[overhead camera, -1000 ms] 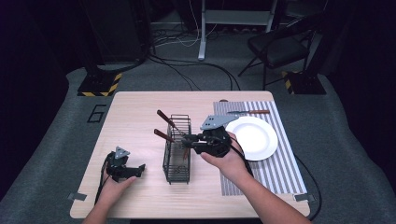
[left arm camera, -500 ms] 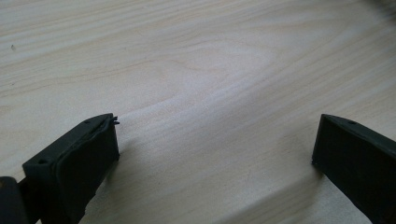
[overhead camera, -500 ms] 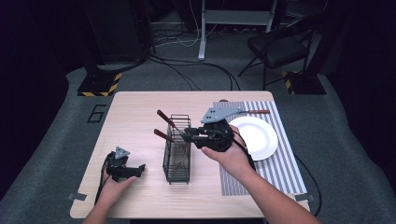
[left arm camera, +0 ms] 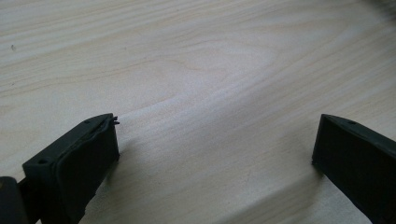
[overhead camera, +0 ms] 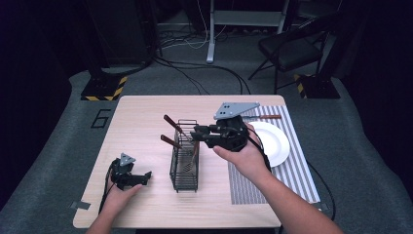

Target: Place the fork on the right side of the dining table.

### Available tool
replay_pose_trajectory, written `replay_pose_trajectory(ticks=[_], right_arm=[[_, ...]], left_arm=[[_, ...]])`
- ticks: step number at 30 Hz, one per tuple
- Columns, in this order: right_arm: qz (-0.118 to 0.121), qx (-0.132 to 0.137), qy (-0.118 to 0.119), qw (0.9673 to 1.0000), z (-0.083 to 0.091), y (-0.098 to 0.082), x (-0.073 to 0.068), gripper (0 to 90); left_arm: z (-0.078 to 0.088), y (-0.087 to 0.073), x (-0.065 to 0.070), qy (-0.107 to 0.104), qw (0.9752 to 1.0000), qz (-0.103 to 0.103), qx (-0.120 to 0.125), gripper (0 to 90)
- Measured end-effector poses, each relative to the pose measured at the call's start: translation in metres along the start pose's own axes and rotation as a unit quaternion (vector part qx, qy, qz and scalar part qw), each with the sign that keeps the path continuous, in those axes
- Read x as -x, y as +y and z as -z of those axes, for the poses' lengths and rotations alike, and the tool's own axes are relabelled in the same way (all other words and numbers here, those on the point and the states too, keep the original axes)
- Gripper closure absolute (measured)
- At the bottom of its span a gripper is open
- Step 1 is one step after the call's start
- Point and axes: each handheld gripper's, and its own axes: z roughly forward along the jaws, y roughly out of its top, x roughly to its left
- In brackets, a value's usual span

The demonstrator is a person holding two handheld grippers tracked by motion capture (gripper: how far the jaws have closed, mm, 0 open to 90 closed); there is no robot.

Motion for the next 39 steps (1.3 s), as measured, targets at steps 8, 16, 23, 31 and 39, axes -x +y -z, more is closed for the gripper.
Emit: replay_pose_trajectory(ticks=[8,16,23,31,39], right_arm=[[-0.001,0.012,-0.004,0.9999,0.016,0.011,0.004,74.2],[-0.003,0.02,-0.01,0.9997,0.029,0.015,0.008,74.2],[-0.006,0.023,-0.019,0.9995,0.039,0.014,0.012,74.2],[-0.009,0.026,-0.027,0.9992,0.051,0.011,0.015,74.2],[-0.01,0.027,-0.036,0.9989,0.061,0.002,0.02,74.2]], left_arm=[[0.0,0.0,0.0,0.0,1.0,0.0,0.0,0.2],[0.0,0.0,0.0,0.0,1.0,0.0,0.0,0.2],[0.0,0.0,0.0,0.0,1.0,0.0,0.0,0.2],[0.0,0.0,0.0,0.0,1.0,0.001,0.0,0.2],[0.0,0.0,0.0,0.001,1.0,0.001,0.0,0.2]])
